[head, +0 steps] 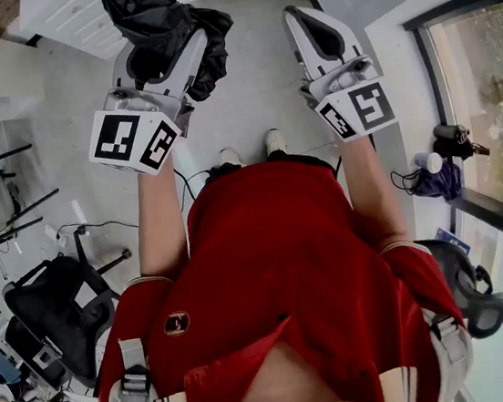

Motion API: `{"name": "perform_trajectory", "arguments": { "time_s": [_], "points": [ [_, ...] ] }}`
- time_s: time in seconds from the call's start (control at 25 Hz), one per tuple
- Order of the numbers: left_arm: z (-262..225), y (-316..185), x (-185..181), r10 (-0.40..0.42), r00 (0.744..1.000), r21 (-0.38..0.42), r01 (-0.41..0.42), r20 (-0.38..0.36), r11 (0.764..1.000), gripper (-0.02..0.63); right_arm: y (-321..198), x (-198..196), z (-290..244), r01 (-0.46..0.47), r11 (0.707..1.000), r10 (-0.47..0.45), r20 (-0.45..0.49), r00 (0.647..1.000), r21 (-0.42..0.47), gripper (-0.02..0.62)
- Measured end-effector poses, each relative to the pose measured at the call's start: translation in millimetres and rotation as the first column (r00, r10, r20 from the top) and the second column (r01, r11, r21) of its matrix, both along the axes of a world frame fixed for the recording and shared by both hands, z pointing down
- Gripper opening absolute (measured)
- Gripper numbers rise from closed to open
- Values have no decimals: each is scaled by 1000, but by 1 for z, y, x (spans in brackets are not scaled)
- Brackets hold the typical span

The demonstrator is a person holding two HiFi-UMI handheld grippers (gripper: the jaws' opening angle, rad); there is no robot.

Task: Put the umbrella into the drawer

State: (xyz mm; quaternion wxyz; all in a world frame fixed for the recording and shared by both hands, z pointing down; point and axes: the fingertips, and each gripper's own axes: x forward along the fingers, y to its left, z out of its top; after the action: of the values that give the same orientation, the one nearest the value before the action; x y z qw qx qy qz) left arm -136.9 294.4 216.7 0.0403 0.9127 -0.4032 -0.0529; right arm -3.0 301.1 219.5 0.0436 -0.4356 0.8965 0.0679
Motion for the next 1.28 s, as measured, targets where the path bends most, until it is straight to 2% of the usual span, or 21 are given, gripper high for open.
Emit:
{"name": "perform_trajectory", "arguments": {
  "time_s": [0.28,0.8,1.04,1.28],
  "points": [
    [0,8,-23,8,1000,1,-8,-9,1000,242,8,-29,-5,29,1000,-29,10,1000,7,-9],
    [6,-2,-79,10,1000,19,-9,-22,1000,242,-6,-73,-3,-22,1000,22,-44,999,9,-9],
    [10,-33,-81,-2,1000,11,2,-5,1000,242,-45,-68,2,-26,1000,26,-27,999,4,-9],
    [24,-102,-57,-28,999,-9,28,38,1000,242,-117,-44,15,0,1000,0,-19,1000,21,-9]
  ]
}}
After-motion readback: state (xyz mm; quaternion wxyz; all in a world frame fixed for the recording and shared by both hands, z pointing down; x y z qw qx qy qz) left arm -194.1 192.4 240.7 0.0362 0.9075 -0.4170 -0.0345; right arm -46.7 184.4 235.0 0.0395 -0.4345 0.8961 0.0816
